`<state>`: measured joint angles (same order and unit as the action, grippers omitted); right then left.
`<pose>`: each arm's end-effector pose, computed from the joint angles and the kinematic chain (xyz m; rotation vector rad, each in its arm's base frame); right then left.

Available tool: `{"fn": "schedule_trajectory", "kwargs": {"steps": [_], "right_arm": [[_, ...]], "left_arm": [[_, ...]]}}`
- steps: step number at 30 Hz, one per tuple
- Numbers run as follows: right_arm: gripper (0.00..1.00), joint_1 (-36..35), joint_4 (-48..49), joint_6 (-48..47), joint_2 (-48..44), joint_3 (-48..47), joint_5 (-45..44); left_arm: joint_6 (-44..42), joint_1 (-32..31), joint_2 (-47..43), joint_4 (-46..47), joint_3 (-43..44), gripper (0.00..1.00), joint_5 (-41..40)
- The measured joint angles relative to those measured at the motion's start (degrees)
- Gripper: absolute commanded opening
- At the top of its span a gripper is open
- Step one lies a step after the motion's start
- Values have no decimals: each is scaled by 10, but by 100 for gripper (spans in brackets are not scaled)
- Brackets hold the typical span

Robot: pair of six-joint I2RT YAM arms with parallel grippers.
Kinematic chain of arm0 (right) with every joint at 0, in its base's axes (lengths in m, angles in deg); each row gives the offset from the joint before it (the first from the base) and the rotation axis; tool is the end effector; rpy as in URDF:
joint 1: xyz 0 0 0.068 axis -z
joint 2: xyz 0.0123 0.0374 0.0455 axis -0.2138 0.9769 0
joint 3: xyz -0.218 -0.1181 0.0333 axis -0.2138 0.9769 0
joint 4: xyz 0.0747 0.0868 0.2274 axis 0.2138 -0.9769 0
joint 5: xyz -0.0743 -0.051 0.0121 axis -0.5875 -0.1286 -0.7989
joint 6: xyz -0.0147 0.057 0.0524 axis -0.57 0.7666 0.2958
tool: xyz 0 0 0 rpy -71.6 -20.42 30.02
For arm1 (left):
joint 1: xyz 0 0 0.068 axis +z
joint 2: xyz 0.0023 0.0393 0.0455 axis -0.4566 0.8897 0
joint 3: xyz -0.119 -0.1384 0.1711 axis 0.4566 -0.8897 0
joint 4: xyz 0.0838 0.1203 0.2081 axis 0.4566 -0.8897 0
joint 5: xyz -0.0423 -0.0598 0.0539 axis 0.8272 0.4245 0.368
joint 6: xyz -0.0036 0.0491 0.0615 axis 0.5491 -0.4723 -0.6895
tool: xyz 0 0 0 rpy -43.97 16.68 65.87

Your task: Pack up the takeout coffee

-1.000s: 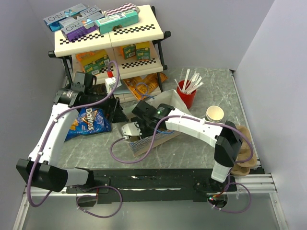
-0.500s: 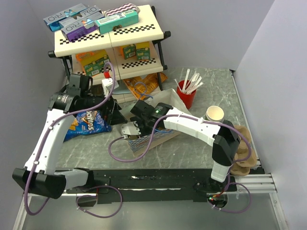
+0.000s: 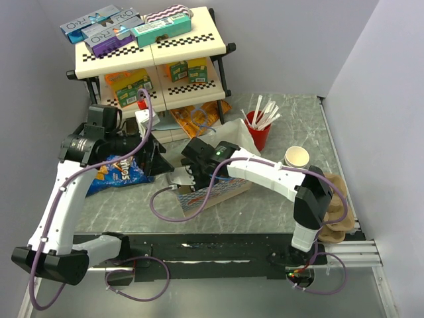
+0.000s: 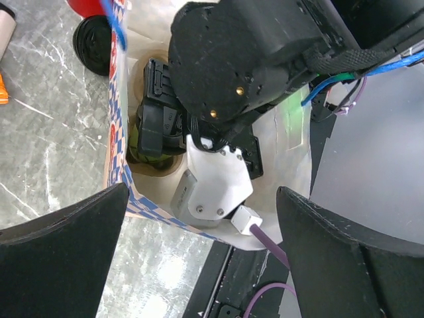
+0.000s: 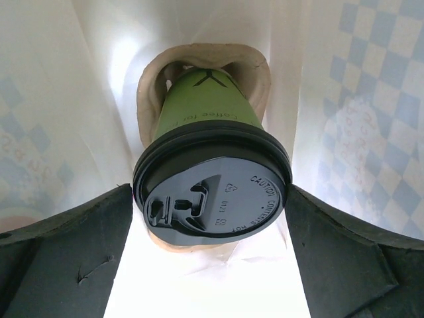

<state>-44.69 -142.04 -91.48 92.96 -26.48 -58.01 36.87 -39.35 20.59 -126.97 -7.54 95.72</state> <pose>0.1984 0.3115 0.2278 -2.2722 1.4832 0.0646 0.2006 -0.0990 0.3771 0.9722 1.9219 -1.0237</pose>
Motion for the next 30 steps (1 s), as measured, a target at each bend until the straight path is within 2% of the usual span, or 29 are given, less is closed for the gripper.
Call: {"fn": "schedule_trajectory", "kwargs": {"steps": [30], "right_arm": [[100,0,-110,42,-38,-88,-14]], "left_arm": [[-18,0,-45,8,-38,99,-25]]}}
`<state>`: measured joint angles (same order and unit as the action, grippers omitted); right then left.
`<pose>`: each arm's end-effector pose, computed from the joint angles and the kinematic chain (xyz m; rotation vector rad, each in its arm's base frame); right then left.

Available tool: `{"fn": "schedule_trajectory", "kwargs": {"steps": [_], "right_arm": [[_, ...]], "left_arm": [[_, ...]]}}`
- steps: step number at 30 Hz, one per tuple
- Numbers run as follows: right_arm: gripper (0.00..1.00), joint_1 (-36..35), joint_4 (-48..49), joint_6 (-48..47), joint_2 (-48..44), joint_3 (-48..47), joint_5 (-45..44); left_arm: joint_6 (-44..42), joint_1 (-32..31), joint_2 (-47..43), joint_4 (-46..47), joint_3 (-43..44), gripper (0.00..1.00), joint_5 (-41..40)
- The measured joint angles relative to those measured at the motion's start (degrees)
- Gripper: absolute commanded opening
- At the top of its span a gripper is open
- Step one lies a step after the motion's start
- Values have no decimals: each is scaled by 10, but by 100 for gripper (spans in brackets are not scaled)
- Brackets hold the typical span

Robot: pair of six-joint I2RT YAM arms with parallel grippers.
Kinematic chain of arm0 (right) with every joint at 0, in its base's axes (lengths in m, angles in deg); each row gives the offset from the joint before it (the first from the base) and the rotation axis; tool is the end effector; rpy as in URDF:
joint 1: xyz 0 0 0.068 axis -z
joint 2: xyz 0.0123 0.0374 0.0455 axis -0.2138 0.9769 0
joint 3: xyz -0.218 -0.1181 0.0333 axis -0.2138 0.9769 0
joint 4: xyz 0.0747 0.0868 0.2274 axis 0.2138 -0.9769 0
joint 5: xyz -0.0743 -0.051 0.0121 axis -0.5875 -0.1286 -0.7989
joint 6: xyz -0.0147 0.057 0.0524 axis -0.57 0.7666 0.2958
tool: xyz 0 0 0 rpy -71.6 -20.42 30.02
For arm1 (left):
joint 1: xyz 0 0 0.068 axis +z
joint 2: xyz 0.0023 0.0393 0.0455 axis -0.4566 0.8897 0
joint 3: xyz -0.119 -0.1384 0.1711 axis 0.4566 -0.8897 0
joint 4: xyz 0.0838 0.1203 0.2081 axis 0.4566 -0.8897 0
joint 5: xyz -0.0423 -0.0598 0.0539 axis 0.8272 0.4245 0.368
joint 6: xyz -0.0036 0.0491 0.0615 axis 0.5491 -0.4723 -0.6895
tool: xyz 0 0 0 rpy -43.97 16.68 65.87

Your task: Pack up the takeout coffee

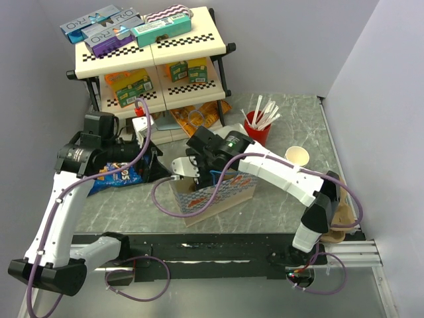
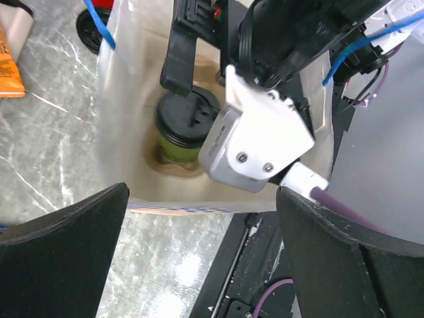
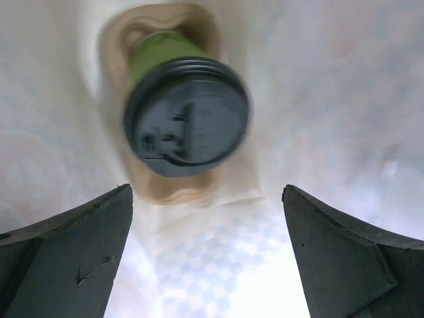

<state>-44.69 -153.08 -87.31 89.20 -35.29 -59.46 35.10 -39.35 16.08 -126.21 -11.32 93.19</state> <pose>0.1892 0.2942 0.2850 -2.1917 1.5559 0.0528 0.1866 -0.0941 0.3720 0.9889 1.9014 -0.9456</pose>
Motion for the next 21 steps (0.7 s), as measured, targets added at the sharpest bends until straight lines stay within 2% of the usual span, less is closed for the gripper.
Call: {"fn": "schedule_trajectory", "kwargs": {"steps": [9,21], "right_arm": [[100,-1,-17,10,-16,-39,-2],[100,-1,-22,18,-34,-42,-24]], "left_arm": [[7,0,-16,25,-13,99,-6],[35,0,-28,60,-15,99,-14]]}}
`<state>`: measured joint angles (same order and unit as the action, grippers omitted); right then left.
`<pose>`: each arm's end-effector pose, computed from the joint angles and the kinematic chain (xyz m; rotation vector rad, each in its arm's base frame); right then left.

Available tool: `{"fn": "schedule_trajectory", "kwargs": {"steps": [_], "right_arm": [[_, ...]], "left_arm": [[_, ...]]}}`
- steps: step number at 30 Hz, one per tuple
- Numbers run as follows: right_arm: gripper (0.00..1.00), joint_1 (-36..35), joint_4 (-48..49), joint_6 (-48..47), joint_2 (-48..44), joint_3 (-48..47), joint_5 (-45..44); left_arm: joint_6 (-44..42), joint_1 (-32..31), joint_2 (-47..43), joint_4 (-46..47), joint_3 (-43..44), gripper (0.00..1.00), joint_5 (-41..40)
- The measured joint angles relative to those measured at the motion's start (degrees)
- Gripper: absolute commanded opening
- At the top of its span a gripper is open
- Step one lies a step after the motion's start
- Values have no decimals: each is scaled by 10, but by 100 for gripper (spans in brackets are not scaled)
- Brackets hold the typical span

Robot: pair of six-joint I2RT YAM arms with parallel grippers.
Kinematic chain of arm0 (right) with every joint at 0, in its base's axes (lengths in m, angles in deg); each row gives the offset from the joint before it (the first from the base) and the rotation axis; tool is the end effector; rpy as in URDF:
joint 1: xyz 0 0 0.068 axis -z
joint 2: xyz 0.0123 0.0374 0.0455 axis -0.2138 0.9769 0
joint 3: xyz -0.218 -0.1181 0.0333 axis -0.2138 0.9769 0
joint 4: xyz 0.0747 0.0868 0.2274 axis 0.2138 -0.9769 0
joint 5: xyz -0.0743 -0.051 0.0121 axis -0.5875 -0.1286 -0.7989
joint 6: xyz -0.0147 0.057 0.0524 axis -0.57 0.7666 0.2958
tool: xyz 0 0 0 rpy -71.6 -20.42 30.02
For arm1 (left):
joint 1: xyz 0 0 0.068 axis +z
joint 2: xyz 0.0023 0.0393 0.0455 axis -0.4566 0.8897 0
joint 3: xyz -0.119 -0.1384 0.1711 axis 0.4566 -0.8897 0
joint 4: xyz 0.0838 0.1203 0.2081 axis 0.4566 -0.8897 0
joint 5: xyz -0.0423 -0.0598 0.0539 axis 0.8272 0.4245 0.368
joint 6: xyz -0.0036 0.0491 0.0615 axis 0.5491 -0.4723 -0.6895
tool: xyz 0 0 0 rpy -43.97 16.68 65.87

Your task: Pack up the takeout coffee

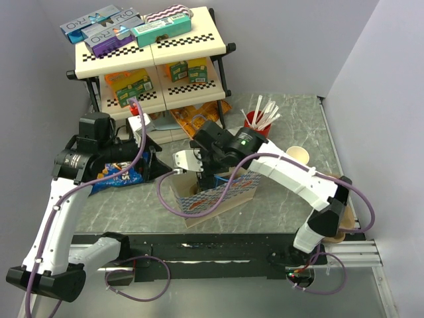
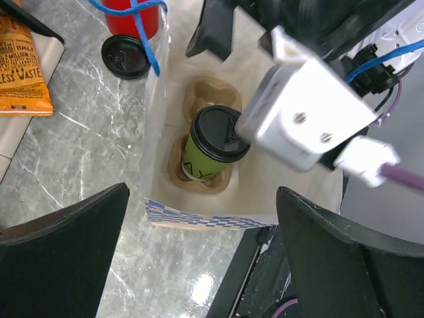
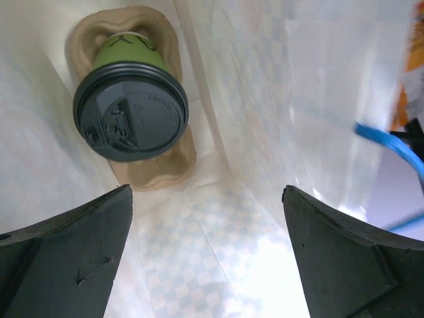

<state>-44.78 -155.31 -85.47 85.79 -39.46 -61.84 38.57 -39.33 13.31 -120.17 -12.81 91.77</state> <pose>0.1843 0.2823 0.3235 -2.0832 1.5445 0.0151 0.1843 -0.0924 0.3818 0.9478 1.8322 -0.8977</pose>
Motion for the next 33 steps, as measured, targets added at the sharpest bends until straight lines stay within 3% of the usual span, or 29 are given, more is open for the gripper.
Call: {"fn": "schedule_trajectory", "kwargs": {"steps": [18,33], "right_arm": [[100,0,-9,6,-77,-44,-11],[100,15,-7,-1,-151,16,-13]], "left_arm": [[43,0,1,57,4,99,-6],[9,0,22,62,45,99,-35]]}}
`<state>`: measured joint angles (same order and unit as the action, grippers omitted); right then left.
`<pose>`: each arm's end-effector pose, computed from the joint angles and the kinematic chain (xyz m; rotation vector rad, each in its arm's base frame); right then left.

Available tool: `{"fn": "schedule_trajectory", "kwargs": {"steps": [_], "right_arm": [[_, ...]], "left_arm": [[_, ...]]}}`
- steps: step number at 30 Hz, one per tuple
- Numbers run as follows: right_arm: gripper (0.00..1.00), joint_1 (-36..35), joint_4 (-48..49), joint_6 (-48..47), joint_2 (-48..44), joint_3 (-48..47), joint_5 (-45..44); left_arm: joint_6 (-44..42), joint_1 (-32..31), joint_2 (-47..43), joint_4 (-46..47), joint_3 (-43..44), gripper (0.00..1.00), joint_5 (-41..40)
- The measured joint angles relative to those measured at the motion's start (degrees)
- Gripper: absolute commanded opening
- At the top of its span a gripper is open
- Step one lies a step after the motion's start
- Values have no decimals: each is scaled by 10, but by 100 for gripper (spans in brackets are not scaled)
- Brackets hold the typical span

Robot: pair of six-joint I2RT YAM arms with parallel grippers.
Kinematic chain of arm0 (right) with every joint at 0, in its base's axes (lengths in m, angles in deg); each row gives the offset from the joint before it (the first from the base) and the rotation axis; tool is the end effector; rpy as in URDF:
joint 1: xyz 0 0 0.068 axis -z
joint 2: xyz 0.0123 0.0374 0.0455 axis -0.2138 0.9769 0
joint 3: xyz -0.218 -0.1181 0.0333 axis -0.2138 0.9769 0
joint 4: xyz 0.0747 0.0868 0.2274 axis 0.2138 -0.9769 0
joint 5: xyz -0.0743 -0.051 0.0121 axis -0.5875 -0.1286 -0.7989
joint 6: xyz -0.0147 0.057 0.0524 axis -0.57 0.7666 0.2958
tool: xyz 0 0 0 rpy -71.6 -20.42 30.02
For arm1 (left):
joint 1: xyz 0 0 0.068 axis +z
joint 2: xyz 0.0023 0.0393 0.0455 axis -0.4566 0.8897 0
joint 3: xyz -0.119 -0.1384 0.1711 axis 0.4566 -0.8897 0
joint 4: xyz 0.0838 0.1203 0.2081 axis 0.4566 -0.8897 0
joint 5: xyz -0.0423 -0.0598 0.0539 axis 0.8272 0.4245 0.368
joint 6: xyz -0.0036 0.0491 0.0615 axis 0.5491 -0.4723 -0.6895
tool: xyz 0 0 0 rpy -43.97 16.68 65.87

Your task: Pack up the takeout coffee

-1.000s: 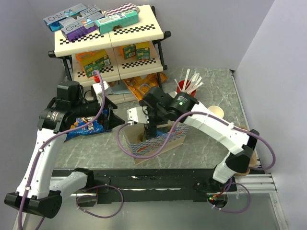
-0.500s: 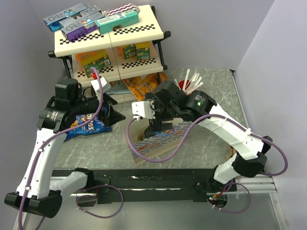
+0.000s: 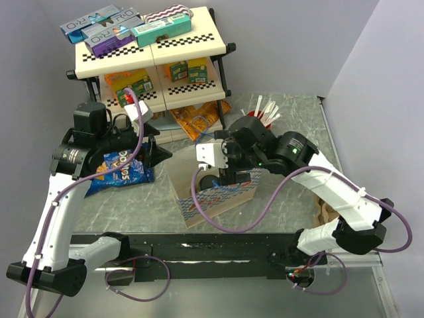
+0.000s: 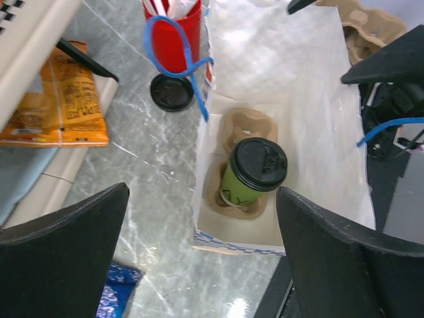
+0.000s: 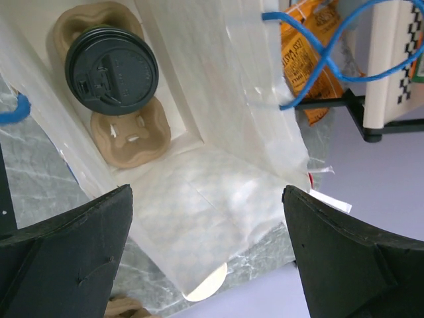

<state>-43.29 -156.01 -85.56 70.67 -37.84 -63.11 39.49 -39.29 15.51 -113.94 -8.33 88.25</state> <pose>0.1557 0.2223 0.3893 -1.8773 1.4453 -0.0076 0.1989 -0.0925 0.4083 0.9233 1.7294 -0.7829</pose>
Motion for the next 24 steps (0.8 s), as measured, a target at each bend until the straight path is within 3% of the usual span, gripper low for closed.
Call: {"fn": "schedule_trajectory", "kwargs": {"steps": [24], "right_arm": [[100,14,12,29,-9,-17,20]], "left_arm": [[-5,0,14,10,15,100,-10]]}}
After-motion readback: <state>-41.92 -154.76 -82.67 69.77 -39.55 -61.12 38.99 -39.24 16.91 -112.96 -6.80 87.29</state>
